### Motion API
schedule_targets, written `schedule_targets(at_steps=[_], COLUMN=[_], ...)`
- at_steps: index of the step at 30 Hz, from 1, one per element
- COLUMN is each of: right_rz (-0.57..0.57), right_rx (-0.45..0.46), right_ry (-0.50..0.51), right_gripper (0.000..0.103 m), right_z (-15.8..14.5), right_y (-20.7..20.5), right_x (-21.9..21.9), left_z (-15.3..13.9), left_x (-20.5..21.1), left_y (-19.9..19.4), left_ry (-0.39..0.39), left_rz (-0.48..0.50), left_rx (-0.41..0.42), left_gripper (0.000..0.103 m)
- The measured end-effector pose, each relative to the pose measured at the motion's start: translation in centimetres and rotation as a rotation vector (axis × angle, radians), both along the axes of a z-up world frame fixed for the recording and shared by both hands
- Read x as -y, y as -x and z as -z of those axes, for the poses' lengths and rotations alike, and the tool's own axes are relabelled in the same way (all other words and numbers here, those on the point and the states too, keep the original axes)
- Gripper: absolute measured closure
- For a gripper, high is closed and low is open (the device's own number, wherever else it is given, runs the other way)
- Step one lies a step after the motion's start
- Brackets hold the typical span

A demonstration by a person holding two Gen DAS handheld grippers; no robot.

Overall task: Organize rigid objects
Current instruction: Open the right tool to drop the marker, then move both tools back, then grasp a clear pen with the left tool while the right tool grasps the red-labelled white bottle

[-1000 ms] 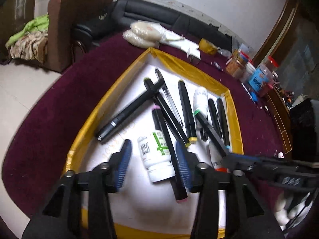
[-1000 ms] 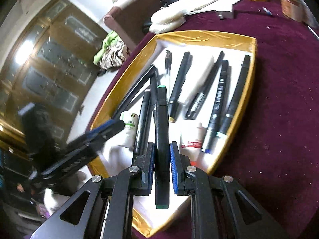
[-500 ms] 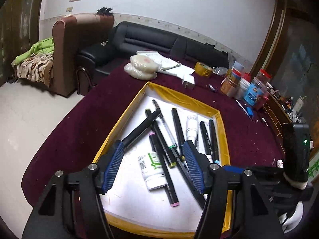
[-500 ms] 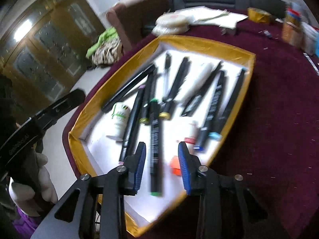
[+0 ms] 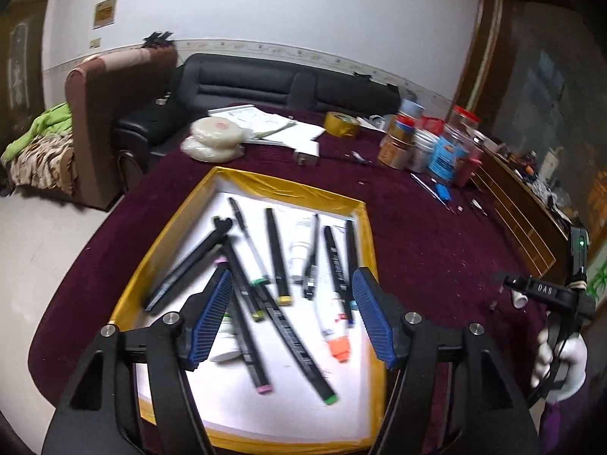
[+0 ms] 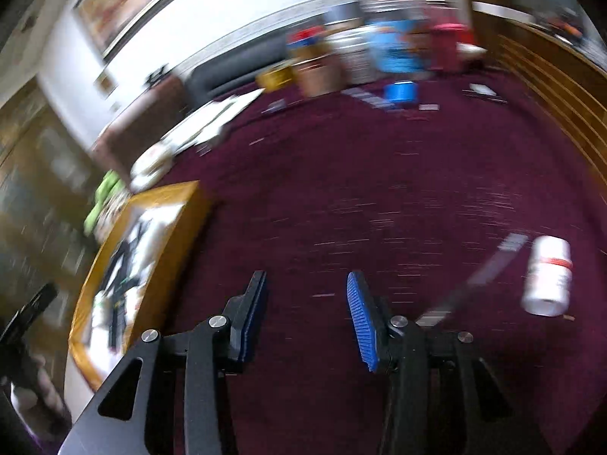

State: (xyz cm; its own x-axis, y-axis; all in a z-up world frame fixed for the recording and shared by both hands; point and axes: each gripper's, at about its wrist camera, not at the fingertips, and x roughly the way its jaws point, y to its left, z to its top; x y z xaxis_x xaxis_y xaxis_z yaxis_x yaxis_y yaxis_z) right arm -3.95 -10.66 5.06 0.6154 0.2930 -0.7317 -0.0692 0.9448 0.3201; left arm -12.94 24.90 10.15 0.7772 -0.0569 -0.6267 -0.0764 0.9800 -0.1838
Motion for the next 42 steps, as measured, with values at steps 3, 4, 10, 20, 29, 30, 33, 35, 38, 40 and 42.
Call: schedule_targets(at_steps=[3,4,10,20,29,30,33,35,38,40,42], right_rz=[0.102,0.141,0.335,0.365,0.343,0.334,0.333,0.339,0.373,0.393,0.399], right_rx=[0.009,0.01,0.029,-0.05,-0.087,-0.091,-0.062,-0.021,0.02,0.026,0.032], right_ry=[0.003,0.0,-0.005,-0.027,0.02,0.028,0.066,0.064,-0.05,-0.127,-0.157], right_gripper=[0.065,0.065,0.064,0.064,0.053,0.053,0.07,0.072,0.072,0.072,0.072], right_z=[-0.2,-0.2,-0.5,1.6,3.4,3.6,4.1,4.3,4.5,4.8,4.8], right_y=[0.9,1.3,3.7,2.1,-1.3,-1.5,-1.4,-1.0,-0.1,0.3,0.6], right_x=[4.7,6.4,14.7,17.6,15.1,14.8,14.0,14.1,16.0,17.3,17.7], left_z=[-0.3,-0.4,-0.9,0.7,1.1,1.1,1.4,1.9,3.0,4.1,5.1], left_x=[1.6,2.2,6.1,12.6,17.3,18.4,21.6,24.3,28.4,31.0,32.9], left_y=[-0.1,-0.1,-0.2,-0.8,-1.8,-2.2,-3.3,-3.9,-4.9,-5.7,-6.6], left_ry=[-0.004,-0.005,-0.034,-0.083,-0.13,-0.126,-0.126,-0.16,-0.211,-0.231,-0.244], left_rz=[0.053,0.068,0.18,0.321,0.435,0.461,0.537,0.59,0.673,0.729,0.761], left_rx=[0.003,0.006,0.023,-0.046,-0.076,-0.08,-0.086,-0.081,-0.083,-0.098,-0.116], left_gripper=[0.038,0.038,0.038,0.038,0.038,0.038,0.038,0.038,0.038,0.038,0.038])
